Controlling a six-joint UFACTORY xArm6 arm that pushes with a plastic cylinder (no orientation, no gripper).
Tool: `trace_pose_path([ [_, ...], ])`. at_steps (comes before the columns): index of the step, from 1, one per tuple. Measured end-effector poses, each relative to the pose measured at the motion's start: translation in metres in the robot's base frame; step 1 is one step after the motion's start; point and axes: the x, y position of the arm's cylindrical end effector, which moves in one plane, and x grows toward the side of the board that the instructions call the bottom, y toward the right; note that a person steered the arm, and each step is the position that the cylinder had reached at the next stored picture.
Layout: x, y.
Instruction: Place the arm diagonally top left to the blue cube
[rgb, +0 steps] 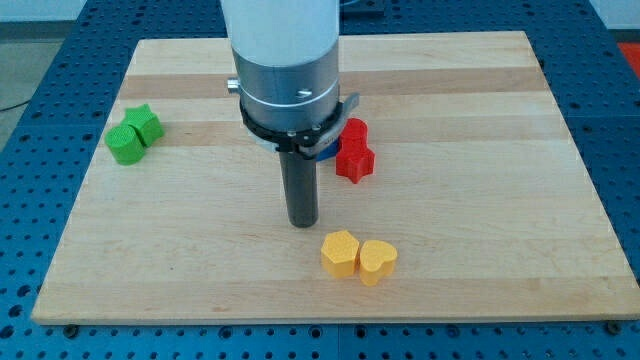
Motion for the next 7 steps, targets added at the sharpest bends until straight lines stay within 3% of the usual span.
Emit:
trace_pose_path([
  [2, -0.026, -0.029],
  [6, -0.181, -0.034],
  [7, -0.195, -0.012],
])
